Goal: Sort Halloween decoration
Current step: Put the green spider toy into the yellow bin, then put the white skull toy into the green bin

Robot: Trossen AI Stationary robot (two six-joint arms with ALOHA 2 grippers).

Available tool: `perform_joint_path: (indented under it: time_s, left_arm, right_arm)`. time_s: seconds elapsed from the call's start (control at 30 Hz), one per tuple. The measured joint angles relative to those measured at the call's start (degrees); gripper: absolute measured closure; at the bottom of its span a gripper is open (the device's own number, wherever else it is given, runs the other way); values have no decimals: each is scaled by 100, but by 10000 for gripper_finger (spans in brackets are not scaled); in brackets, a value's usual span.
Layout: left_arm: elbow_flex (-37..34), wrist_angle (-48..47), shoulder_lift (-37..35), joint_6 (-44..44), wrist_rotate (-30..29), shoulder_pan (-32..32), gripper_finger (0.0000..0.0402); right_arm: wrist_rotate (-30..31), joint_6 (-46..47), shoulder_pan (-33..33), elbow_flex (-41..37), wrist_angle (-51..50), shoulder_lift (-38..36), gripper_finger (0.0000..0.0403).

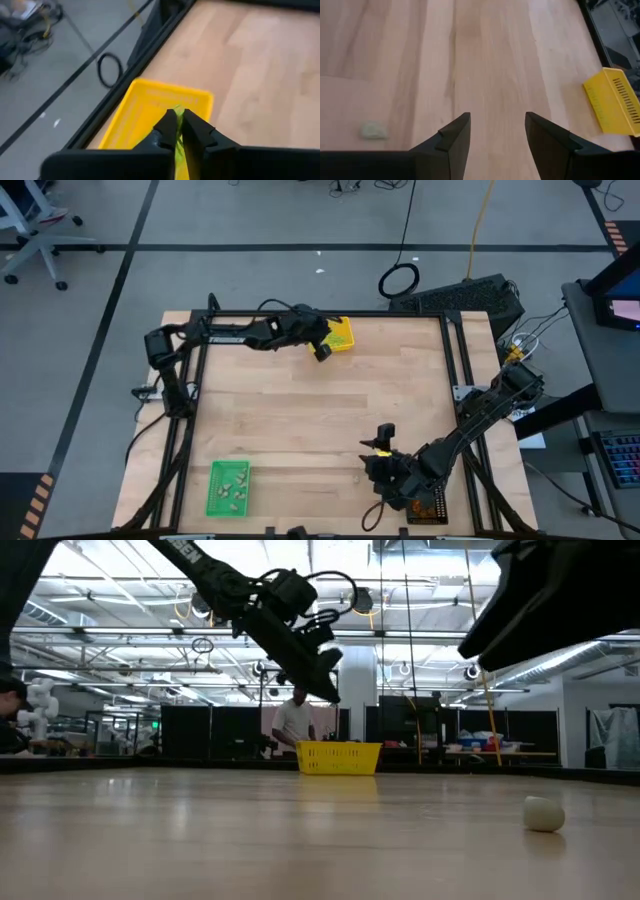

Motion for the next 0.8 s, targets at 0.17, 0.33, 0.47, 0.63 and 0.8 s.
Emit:
perform_joint_path:
  time_s: [0.17, 0.33, 0.47, 0.63, 0.8]
  left_arm:
    - [141, -473, 110, -9, -173, 114, 325]
    - [156, -461, 6, -8, -640, 47, 257]
    - [156, -877, -427, -452, -663, -164, 237]
    - [163, -2111, -1032, -1075, -664, -686, 236]
    - [163, -2832, -1278, -1439, -730, -1561, 236]
  right_arm:
    - [0, 176, 202, 0, 117, 0, 229]
    - [-5, 432, 252, 0, 130, 0, 229]
    - [-372, 686, 252, -11, 162, 0, 229]
    - [-1842, 625, 214, -317, 1092, 0, 229]
    - [-2571, 514, 92, -782, 2213, 0, 228]
